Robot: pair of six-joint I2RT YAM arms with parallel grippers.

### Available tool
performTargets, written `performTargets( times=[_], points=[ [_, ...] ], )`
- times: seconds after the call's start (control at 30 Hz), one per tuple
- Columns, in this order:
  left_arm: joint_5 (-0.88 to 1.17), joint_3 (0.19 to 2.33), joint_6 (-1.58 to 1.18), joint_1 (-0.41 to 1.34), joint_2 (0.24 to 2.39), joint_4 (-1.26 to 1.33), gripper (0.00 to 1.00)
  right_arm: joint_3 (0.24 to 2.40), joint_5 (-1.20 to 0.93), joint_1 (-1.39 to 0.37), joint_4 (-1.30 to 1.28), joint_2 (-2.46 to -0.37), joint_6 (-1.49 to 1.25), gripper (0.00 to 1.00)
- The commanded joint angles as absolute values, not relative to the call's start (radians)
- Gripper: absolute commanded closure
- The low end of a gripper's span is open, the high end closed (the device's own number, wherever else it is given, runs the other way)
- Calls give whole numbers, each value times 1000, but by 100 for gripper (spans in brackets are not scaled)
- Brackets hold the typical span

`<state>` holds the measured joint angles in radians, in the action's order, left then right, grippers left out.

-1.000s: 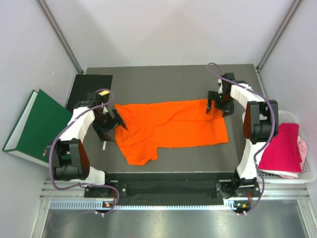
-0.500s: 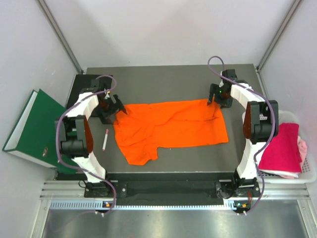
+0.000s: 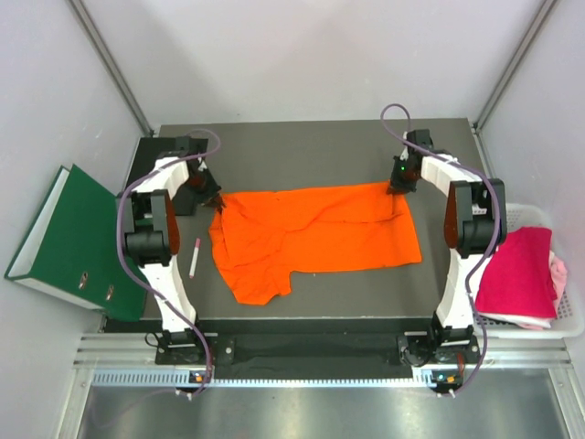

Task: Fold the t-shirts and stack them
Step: Fold the flattened tshirt in 1/3 of the way

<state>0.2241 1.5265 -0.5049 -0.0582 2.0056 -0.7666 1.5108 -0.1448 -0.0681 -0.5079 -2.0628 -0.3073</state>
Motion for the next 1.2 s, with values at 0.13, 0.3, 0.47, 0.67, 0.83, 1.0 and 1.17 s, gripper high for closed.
performTargets(
  times=[0.13,0.3,0.47,0.67,0.83,1.0,1.17],
  points=[
    [242,1678,-505,-61,2072,-739,100,1592,-117,-58,-462,-2045,-296,100],
    [218,1749,-505,-63,2066,-741,100,1629,-81,-57,-465,-2049,-299,100],
    [213,1831,-505,-67,2134,-756,100,1673,-66,-51,-469,-2077,-318,100],
    [219,1926,-525,-67,2212,-758,100,1770,-69,-41,-489,-2140,-341,99],
    [207,2009,-543,-69,2263,-769,100,1882,-74,-28,-503,-2209,-360,98],
    [207,2124,-567,-74,2344,-778,100,1983,-95,-12,-496,-2305,-423,98],
    [219,2189,-606,-81,2393,-759,100,1979,-100,-9,-404,-2319,-439,92]
  ],
)
